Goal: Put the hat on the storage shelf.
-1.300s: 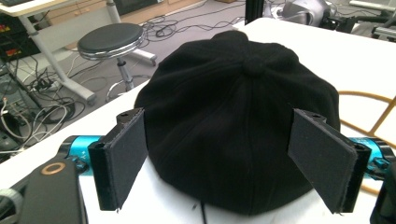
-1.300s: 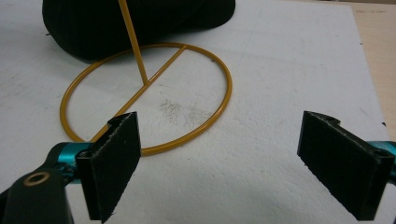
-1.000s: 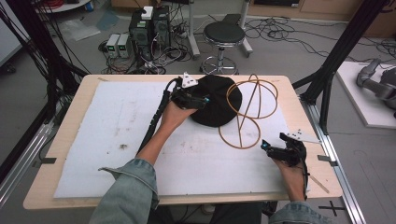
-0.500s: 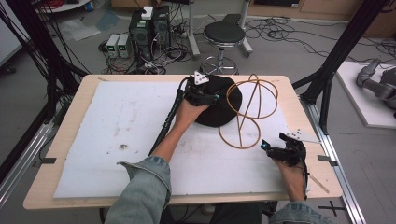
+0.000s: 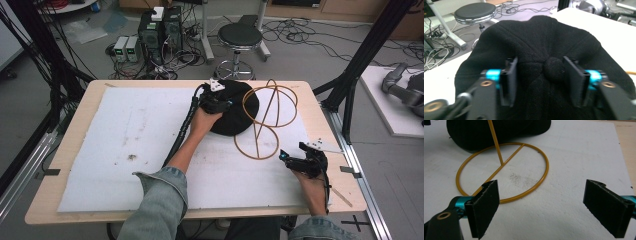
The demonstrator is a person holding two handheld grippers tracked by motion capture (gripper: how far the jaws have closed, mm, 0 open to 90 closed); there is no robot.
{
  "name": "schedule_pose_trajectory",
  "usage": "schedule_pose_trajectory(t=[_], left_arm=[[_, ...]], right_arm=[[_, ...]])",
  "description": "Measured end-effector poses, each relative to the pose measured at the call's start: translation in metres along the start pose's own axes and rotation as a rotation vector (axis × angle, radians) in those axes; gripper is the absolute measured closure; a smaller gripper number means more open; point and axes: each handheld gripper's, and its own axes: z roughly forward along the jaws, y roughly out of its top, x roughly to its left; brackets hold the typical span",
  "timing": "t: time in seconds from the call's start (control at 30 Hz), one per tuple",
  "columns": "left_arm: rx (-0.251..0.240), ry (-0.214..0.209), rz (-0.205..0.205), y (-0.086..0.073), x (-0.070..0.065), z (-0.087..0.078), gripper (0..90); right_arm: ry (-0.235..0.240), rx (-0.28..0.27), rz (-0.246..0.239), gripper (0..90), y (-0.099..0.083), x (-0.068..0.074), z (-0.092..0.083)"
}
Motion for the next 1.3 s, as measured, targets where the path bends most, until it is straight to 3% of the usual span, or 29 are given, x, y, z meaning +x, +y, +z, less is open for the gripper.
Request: schedule_pose_trajectory(t=[0.03, 0.17, 0.27, 0.4, 0.53, 0.7, 1.0, 1.3], left_arm=[[0.002, -0.003, 0.003, 0.000, 0.000, 0.000, 59.8], [0.007, 0.005, 0.013, 0.002, 0.000, -0.003, 64.7], [-0.008, -0.003, -0.008, 0.006, 0.003, -0.008, 68.4], [-0.039, -0.008, -0.024, 0.012, 0.008, -0.018, 71.2], [-0.064, -0.011, -0.080, 0.016, 0.016, -0.030, 71.8], [-0.096, 0.002, -0.084, 0.023, 0.023, -0.048, 72.4], [-0.208, 0.046, -0.157, 0.039, 0.045, -0.086, 72.6], [-0.318, 0.036, -0.210, 0.065, 0.063, -0.129, 72.5]], right_arm=[[-0.002, 0.000, -0.002, 13.4, 0.000, 0.000, 0.000], [0.001, 0.002, 0.000, 13.4, 0.000, 0.000, 0.000], [-0.002, -0.002, -0.005, 13.4, 0.000, -0.001, -0.001], [0.000, 0.001, 0.000, 13.4, 0.000, 0.000, 0.000], [0.004, 0.002, 0.002, 13.4, 0.000, 0.000, -0.001], [0.005, -0.007, 0.005, 13.7, 0.000, 0.000, -0.001], [0.010, -0.009, 0.011, 13.8, 0.000, 0.001, -0.002], [0.010, -0.013, 0.011, 13.8, 0.000, -0.001, -0.003]])
